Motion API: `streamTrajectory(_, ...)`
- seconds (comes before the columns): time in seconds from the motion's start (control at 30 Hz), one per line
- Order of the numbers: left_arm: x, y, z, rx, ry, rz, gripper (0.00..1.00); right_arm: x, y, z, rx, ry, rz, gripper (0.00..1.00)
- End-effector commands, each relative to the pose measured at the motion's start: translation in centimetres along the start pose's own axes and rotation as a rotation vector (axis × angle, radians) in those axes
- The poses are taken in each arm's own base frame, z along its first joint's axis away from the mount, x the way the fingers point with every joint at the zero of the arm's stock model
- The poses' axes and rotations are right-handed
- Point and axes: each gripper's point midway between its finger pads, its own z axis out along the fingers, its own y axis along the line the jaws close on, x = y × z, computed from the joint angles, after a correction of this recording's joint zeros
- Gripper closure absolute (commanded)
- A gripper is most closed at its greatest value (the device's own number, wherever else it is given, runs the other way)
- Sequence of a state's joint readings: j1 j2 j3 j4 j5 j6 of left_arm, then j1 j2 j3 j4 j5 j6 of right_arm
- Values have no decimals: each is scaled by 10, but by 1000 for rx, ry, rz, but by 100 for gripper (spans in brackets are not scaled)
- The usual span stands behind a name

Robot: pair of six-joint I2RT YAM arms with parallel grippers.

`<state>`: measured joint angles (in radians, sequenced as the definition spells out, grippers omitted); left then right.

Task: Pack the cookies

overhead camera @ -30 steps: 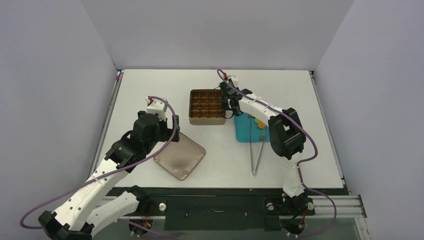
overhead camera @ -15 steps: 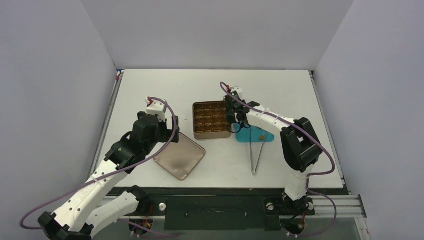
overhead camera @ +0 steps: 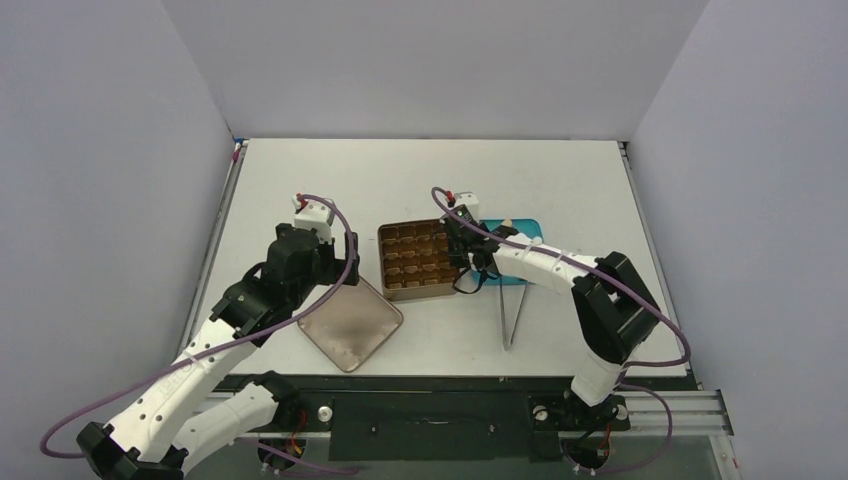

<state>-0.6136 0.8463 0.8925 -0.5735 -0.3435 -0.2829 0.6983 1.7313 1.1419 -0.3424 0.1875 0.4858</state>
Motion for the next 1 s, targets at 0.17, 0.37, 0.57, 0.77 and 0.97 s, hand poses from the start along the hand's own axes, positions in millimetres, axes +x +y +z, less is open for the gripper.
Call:
streamTrajectory(0.17,-9,-5,0,24,-26,-5,3,-3,-14,-54,29,-64,11,79)
streamTrajectory(0.37,-9,-6,0,30,-24,-4,3,-5,-33,-81,56,-137,61,51)
streamTrajectory(0.57,-10,-7,-1,37,-26,-6,3,9,-62,-102,124,-197,138,33)
streamTrajectory(0.77,-11,-9,-2,48,-30,-7,3,20,-88,-115,178,-286,256,23)
streamTrajectory(0.97,-13,-8,-5,49,-39,-12,3,39,-106,-109,238,-324,331,19)
